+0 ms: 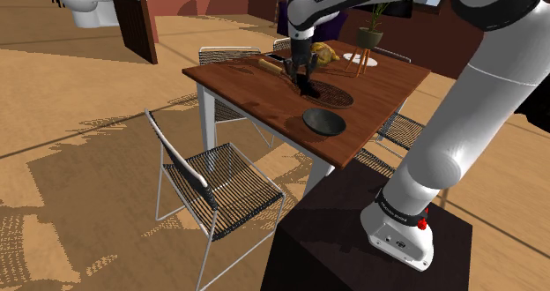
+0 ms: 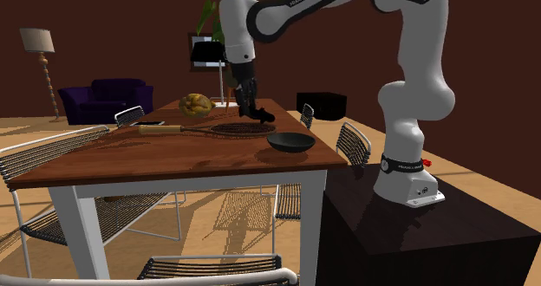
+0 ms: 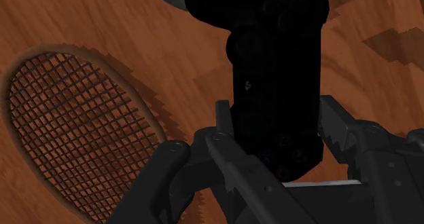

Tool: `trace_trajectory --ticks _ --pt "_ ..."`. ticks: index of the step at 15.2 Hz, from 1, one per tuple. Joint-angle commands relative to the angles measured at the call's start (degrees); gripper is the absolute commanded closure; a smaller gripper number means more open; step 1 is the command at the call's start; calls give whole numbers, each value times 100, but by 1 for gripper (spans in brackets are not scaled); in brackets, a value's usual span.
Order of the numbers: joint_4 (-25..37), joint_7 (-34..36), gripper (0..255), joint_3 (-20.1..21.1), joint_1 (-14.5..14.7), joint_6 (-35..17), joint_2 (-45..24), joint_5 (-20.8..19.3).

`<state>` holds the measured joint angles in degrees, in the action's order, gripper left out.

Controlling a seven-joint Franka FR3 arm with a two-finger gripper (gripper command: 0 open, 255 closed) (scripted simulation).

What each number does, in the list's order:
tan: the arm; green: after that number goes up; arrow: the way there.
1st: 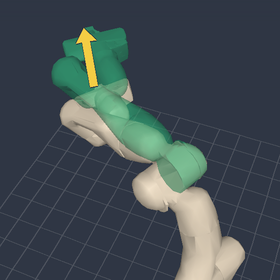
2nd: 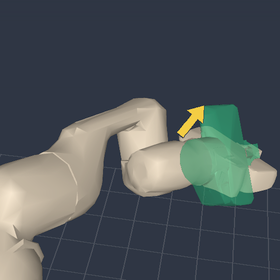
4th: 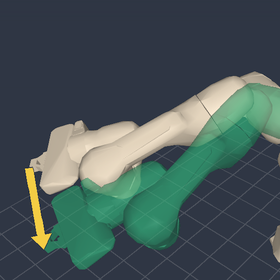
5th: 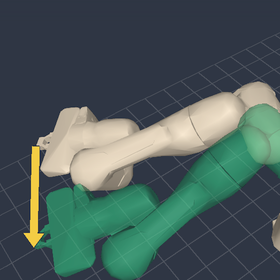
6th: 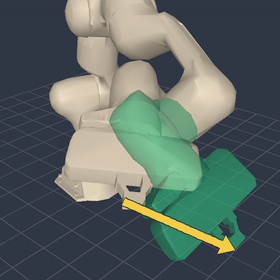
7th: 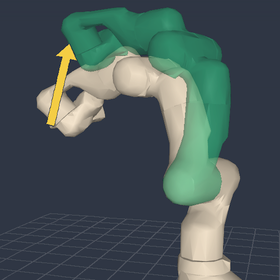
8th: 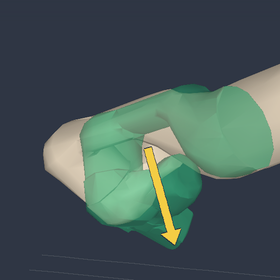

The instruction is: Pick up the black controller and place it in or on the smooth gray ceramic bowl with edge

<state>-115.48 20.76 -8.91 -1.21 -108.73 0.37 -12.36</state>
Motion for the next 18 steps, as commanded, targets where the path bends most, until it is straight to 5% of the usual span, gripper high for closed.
trace_trajectory --ticks 1,8,18 --pt "-550 36 255 -4 -6 -14 537 -89" --pt "-2095 155 255 46 -66 115 2195 -315" --pt "-2654 288 255 -5 -94 -601 2028 -399"
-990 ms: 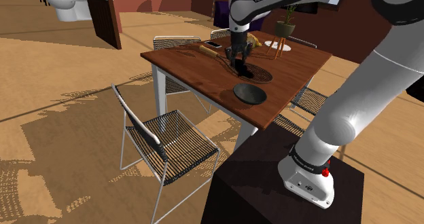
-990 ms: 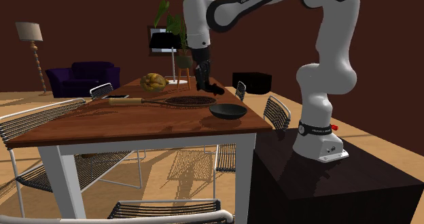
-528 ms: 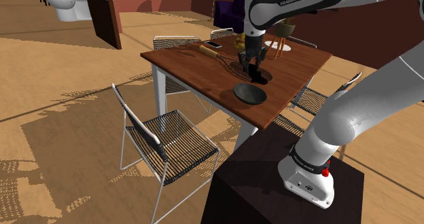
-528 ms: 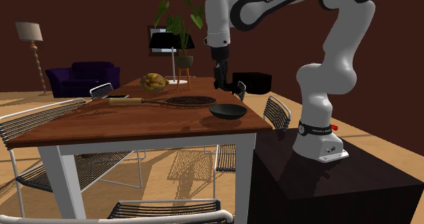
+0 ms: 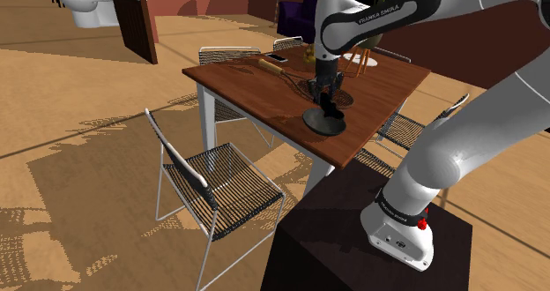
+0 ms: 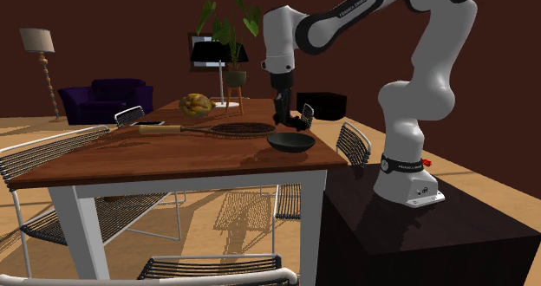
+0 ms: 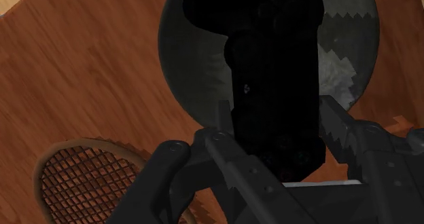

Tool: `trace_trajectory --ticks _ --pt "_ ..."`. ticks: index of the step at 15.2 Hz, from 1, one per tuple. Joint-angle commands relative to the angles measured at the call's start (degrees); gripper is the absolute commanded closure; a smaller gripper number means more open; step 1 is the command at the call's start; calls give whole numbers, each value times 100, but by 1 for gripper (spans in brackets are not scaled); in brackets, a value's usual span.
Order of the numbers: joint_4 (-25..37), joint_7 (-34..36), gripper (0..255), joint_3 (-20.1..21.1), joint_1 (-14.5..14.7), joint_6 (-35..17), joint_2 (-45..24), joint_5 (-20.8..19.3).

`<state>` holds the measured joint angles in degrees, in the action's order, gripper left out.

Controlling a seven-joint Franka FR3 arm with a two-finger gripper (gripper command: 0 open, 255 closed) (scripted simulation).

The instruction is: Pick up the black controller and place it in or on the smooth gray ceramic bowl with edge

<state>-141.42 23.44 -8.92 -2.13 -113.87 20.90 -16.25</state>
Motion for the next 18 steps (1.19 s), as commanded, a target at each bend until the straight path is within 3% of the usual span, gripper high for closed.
trace_trajectory --ticks 1,7,15,16,18 --pt "-109 34 255 -10 -4 -172 -61 -19" --pt "-385 131 255 -48 -22 -700 -319 -81" --pt "-385 131 255 -48 -22 -700 -319 -81" --pt "-385 131 0 -48 -22 -700 -319 -81" --pt "-385 131 0 -48 -22 -700 -320 -81"
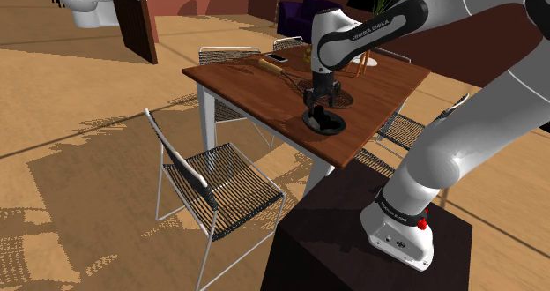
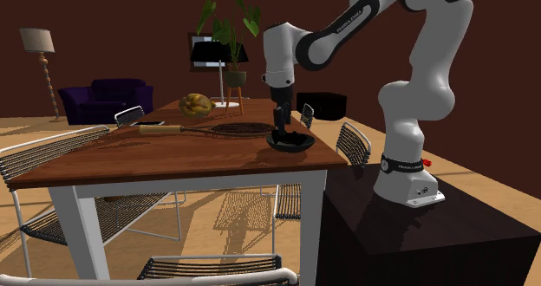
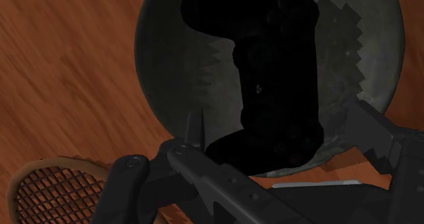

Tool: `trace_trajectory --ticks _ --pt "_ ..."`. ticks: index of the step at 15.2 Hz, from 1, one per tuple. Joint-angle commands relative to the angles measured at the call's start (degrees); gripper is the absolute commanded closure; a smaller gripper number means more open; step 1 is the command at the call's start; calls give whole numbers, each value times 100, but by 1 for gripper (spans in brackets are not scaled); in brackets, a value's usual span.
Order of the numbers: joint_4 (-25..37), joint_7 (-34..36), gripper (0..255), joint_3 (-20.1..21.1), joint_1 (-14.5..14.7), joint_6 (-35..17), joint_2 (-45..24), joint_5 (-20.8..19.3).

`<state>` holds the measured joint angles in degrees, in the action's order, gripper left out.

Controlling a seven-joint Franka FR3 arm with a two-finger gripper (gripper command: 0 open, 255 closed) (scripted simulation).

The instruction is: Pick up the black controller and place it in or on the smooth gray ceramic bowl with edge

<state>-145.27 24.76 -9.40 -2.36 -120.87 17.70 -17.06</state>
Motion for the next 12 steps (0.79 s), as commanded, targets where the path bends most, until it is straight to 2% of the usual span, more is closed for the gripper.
trace_trajectory --ticks 1,3,7,12 --pt "0 0 0 0 0 0 0 0" --pt "0 0 0 0 0 0 0 0" --pt "513 -47 0 125 90 791 265 146" --pt "513 -47 0 126 89 791 265 147"
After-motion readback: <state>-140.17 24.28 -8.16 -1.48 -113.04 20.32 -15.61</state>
